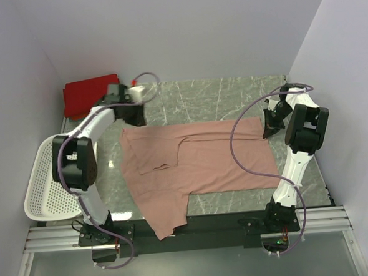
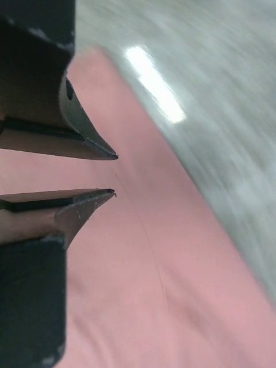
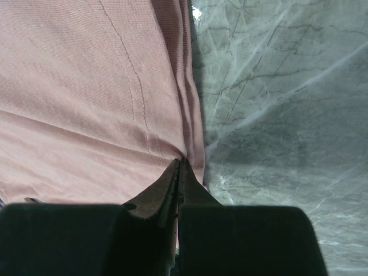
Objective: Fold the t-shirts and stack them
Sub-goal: Fold the tshirt
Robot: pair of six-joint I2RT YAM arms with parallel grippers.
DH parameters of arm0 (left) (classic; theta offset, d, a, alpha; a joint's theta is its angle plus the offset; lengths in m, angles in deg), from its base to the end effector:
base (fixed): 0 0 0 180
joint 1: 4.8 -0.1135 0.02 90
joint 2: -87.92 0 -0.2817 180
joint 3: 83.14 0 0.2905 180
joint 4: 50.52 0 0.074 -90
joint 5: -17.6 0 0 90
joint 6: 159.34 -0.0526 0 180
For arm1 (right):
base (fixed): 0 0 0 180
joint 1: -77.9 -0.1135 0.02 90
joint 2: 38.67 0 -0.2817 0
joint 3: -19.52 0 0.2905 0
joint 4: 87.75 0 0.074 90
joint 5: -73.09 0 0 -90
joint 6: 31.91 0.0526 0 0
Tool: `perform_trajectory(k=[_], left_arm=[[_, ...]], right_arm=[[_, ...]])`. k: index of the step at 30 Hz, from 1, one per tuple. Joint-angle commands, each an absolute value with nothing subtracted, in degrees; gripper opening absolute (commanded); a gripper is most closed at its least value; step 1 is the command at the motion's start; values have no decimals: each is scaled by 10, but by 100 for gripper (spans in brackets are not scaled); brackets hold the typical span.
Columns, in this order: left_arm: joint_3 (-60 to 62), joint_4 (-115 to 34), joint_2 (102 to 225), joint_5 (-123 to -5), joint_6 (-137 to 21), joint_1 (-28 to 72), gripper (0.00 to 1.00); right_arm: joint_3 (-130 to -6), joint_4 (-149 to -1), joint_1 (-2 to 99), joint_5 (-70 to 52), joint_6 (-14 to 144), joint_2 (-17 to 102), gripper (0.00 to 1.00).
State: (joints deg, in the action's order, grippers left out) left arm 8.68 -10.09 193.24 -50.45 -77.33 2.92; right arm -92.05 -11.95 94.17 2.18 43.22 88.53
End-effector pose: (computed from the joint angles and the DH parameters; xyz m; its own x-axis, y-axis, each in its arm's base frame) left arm 0.4425 -0.0798 0.2181 -0.7456 0.2312 -0.6251 0.4507 0.8658 -0.2174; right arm 0.4531 -0.1143 0.1359 -0.9975 0.0385 -0.0598 0.0172 0.9464 0.3224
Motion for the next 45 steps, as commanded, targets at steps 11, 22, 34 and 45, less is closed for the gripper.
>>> perform_trajectory(k=[11, 22, 34, 45], left_arm=[[184, -88, 2025, -520, -857, 257, 38], [205, -94, 2072, -523, -854, 271, 39], [242, -98, 2108, -502, -838, 279, 32], [241, -103, 2114, -511, -834, 289, 27]], right_arm=[[-912, -134, 941, 20, 429, 866, 0], [-906, -138, 941, 27, 432, 869, 0], [-915, -134, 941, 28, 435, 878, 0], [-922, -132, 941, 30, 437, 888, 0]])
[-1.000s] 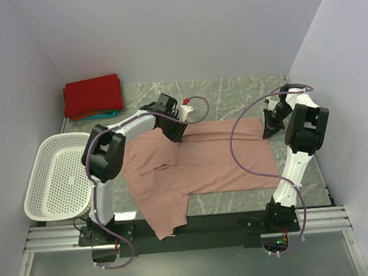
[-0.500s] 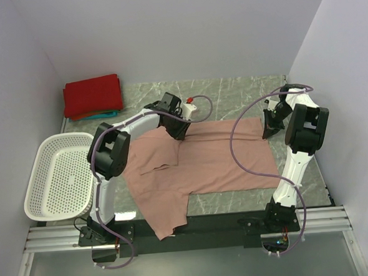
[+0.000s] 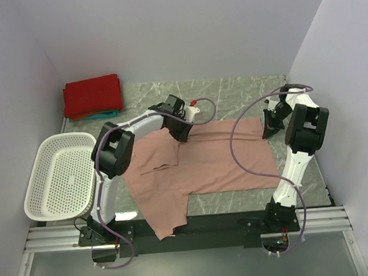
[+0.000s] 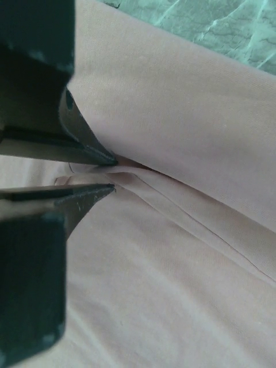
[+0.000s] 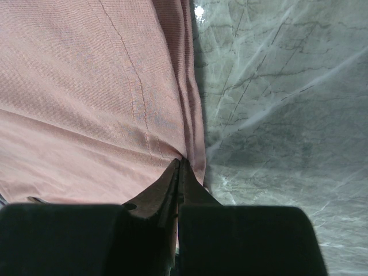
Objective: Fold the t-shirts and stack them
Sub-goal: Fold the tshirt
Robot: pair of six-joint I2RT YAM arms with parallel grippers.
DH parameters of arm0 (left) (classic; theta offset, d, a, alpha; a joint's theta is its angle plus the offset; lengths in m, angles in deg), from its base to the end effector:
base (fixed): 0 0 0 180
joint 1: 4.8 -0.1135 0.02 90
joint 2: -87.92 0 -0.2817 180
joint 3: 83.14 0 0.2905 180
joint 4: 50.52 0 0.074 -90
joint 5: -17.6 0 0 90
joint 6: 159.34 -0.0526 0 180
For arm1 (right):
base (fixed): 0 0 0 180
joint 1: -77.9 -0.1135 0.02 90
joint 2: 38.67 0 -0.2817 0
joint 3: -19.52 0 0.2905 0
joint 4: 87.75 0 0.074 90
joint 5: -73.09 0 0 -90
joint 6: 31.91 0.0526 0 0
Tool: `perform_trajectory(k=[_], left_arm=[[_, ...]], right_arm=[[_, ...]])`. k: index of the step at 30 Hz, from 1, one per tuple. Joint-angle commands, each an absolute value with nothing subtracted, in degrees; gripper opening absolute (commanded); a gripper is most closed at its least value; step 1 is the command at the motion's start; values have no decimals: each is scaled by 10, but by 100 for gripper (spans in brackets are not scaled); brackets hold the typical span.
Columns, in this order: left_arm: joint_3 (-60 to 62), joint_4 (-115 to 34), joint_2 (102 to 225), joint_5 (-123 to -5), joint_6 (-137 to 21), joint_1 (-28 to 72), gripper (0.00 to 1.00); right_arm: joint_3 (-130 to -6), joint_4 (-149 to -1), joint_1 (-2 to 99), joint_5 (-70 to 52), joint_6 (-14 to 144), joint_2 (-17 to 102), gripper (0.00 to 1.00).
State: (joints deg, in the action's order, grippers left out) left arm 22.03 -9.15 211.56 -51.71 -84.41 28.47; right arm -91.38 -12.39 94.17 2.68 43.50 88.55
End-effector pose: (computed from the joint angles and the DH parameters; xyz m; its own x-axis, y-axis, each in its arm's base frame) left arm 0.4191 -0.2972 0.1495 -0.5260 0.6361 -0.5646 0.8268 0.5379 -0.1643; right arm 0.4519 -0.1135 0.1327 -0.9975 0.0439 -0.0561 0.0229 0.9431 0.3317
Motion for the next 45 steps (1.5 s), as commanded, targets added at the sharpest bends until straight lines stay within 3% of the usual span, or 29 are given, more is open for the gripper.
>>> perform_trajectory(k=[1, 2, 4, 15, 18, 22, 25, 26, 29, 34, 37, 41, 45], left_arm=[[242, -103, 2116, -513, -835, 289, 24], [241, -102, 2115, -513, -836, 289, 10], [227, -109, 2100, -514, -838, 289, 1], [123, -121, 2001, -539, -908, 286, 0], [116, -118, 2002, -528, -915, 285, 2], [139, -93, 2018, -495, -915, 288, 25], [135, -78, 2016, -486, -912, 283, 33], [132, -73, 2010, -480, -905, 276, 33], [120, -58, 1969, -440, -869, 223, 34], [68, -47, 1877, -468, -829, 134, 40], [34, -38, 1856, -496, -813, 107, 44], [15, -38, 1864, -512, -786, 72, 42], [6, -34, 1888, -557, -772, 55, 34]], right_arm=[[-922, -132, 941, 30, 437, 888, 0], [-922, -131, 941, 30, 437, 888, 0], [-922, -130, 941, 28, 435, 886, 0], [-926, -129, 949, 10, 426, 871, 0], [-927, -127, 951, 8, 424, 871, 0], [-936, -125, 951, 8, 420, 876, 0], [-952, -110, 951, 8, 413, 881, 10], [-958, -102, 951, 7, 403, 878, 22], [-969, -85, 953, 8, 372, 848, 38], [-987, -112, 937, 25, 347, 771, 51], [-987, -132, 889, -37, 331, 775, 51], [-977, -154, 832, -85, 304, 797, 37], [-939, -205, 785, -150, 281, 815, 29]])
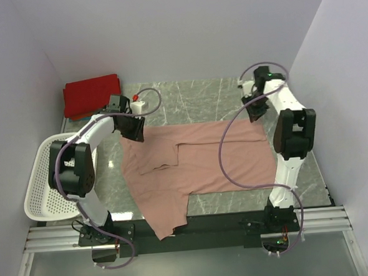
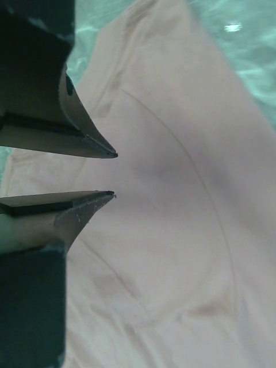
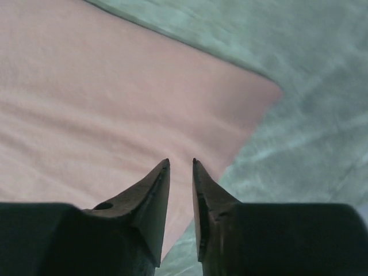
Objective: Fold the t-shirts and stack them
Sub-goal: Fold the tshirt
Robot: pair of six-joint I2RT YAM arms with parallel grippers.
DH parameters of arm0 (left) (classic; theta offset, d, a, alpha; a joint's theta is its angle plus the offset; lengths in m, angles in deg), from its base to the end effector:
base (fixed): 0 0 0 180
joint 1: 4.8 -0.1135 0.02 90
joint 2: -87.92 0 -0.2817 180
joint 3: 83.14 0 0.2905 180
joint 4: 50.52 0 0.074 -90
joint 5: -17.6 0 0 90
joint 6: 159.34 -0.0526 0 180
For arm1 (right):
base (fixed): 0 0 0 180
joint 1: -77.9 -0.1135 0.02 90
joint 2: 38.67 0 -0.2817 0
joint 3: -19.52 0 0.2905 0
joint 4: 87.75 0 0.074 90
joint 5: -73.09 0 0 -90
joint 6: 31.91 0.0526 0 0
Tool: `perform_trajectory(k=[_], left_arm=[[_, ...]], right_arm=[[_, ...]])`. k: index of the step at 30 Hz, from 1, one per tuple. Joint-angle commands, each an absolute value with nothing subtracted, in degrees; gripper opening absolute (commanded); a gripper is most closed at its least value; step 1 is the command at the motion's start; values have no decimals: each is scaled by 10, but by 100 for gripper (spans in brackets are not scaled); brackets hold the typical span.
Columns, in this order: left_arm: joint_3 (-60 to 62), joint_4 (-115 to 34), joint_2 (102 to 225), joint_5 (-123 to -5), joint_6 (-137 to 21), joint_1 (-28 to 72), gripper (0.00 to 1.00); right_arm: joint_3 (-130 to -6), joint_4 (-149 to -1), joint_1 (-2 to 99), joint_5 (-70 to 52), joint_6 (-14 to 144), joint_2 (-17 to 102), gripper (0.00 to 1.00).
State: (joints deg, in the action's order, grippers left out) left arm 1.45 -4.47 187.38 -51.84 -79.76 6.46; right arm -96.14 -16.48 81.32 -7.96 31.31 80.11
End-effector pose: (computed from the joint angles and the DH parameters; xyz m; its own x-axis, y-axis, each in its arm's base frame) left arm 0.3955 -0.0976 0.2091 -0.7796 0.3279 -0.5335 0.4995 0.8395 -0.2140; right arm 0.4792 -0.0204 0.2233 -0.8660 -0.3941 -0.3077 -0.4179 0.9084 0.0125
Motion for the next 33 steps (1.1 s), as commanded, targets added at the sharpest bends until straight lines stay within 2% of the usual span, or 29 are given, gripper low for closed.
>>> perform_trajectory(k=[1, 7, 13, 21, 27, 30, 33], left_arm=[[4, -34, 1894, -565, -770, 54, 34], [4, -42, 1948, -583, -751, 50, 34], [54, -35, 2008, -595, -745, 48, 33], [174, -6, 2103, -607, -745, 33, 32], [268, -11, 2152, -603, -748, 21, 36], [286, -13, 2123, -573, -765, 17, 41], [256, -39, 2034, -540, -795, 17, 52]], right_arm=[[-936, -212, 782, -161, 278, 818, 29], [-922, -256, 761, -243, 249, 860, 23], [-938, -296, 760, -305, 216, 910, 18], [-1060, -302, 753, -337, 203, 975, 18], [-1144, -359, 753, -372, 198, 1024, 18], [-1151, -358, 753, -351, 204, 991, 23], [-1124, -322, 753, -311, 212, 909, 40]])
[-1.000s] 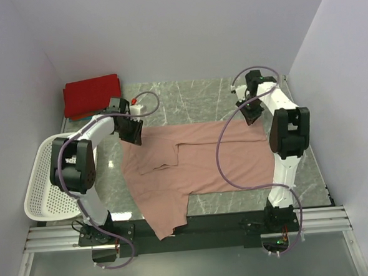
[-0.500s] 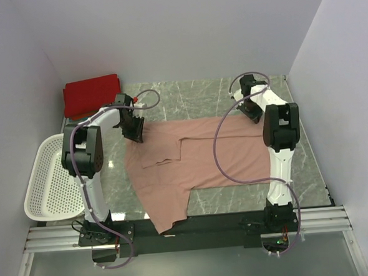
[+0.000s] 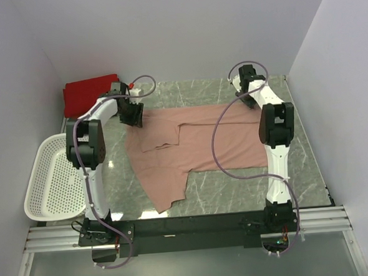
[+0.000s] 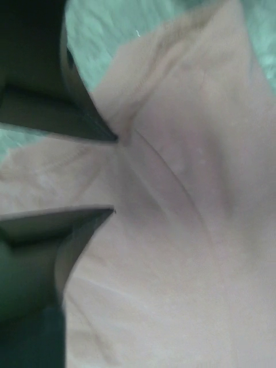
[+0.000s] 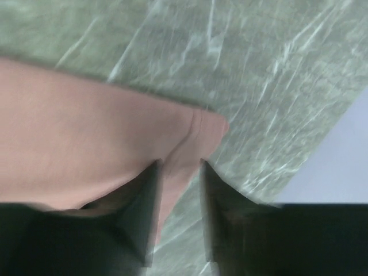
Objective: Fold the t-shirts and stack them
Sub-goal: Fold the tshirt
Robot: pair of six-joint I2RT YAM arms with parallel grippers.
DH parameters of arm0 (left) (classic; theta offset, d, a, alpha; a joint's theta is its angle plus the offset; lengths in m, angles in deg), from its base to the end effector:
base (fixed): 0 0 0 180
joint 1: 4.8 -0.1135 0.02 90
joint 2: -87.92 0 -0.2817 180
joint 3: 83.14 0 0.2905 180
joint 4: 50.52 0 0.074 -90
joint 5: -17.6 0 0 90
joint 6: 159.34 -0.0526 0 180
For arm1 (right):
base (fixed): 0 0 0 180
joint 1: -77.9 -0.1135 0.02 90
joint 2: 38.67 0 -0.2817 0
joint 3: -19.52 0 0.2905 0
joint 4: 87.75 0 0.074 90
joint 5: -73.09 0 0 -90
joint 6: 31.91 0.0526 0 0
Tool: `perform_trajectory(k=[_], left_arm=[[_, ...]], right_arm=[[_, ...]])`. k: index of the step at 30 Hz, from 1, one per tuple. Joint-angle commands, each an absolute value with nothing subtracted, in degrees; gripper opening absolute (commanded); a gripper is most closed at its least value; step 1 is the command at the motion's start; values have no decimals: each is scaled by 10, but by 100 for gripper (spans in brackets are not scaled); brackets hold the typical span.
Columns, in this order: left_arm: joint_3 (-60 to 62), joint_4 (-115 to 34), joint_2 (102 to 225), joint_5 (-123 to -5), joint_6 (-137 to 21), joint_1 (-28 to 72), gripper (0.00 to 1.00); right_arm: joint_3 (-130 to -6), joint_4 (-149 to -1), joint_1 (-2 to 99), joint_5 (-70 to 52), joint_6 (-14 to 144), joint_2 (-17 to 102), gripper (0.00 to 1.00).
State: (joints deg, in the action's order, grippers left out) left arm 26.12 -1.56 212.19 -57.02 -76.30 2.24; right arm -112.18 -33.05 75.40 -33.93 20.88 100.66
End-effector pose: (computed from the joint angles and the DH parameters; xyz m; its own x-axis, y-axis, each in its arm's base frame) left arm 0.5084 -0.0768 0.1590 -0.8569 0.2235 -0.4645 0.3400 0.9224 -0.1834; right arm 0.5794 0.0099 0.1484 -0.7616 -0.6121 -0.2131 -0.4601 0.7422 -0.4873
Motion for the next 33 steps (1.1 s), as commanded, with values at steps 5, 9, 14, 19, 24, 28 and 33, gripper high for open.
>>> perform_trajectory(k=[5, 9, 14, 19, 24, 28, 33], left_arm=[[146, -86, 1837, -485, -851, 15, 81], [47, -160, 1688, -460, -844, 14, 99], [-34, -163, 1576, -410, -849, 15, 99], [-34, 50, 1586, -351, -987, 16, 95], [-128, 57, 1533, -352, -1019, 20, 90], [-177, 48, 1506, -386, -1030, 44, 88], [-194, 33, 1512, -405, -1031, 57, 88]], right_arm=[[-1005, -251, 754, -178, 179, 728, 71], [-907, -187, 754, -89, 136, 601, 84], [-750, -126, 753, -42, 21, 471, 83], [-568, -169, 759, -112, -82, 399, 68], [-451, -243, 799, -143, -136, 385, 49], [-453, -260, 819, -152, -141, 433, 45], [-465, -279, 827, -152, -141, 472, 45]])
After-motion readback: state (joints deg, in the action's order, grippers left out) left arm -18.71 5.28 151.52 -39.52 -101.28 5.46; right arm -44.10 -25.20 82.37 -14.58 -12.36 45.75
